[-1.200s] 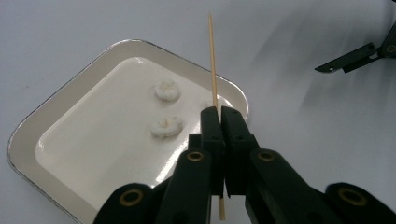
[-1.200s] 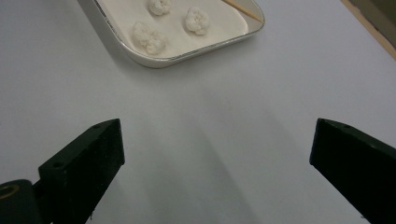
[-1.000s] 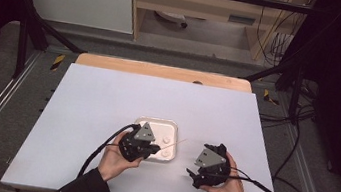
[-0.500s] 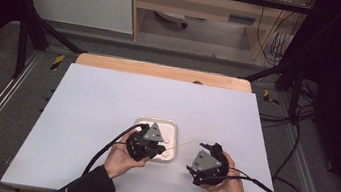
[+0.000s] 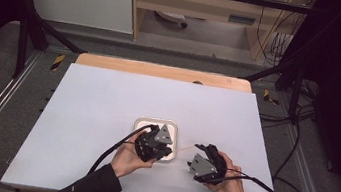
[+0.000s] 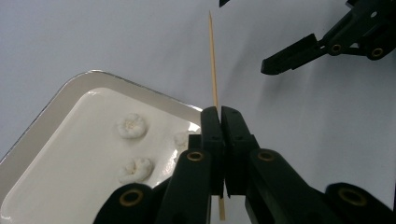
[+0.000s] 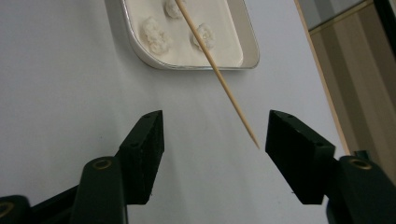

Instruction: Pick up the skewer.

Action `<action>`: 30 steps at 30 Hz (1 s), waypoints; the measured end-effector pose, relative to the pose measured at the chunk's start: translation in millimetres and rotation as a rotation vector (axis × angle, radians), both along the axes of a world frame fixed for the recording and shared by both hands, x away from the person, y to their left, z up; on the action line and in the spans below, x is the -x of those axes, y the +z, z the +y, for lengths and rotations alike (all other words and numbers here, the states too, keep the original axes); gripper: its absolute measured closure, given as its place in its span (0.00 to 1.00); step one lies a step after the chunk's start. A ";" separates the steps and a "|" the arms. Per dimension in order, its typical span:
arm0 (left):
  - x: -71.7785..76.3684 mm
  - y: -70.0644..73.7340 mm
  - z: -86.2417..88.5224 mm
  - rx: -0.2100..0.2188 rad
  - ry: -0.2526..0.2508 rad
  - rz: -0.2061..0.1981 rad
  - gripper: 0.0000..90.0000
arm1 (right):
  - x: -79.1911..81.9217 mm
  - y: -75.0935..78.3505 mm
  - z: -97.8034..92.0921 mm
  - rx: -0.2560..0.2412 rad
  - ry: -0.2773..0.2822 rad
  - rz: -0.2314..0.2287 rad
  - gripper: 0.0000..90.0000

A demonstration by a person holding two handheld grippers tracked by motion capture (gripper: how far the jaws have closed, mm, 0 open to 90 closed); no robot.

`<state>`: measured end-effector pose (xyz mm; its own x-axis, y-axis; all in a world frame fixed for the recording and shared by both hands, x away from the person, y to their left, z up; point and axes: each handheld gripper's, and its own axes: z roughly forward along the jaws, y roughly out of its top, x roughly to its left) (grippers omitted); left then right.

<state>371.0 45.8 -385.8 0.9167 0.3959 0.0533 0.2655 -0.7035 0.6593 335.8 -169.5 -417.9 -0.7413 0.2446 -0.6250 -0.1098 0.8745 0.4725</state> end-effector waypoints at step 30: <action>4.9 0.6 -26.1 -0.040 -0.086 0.004 0.99 | 0.0 -7.7 5.5 0.230 0.190 -0.114 0.85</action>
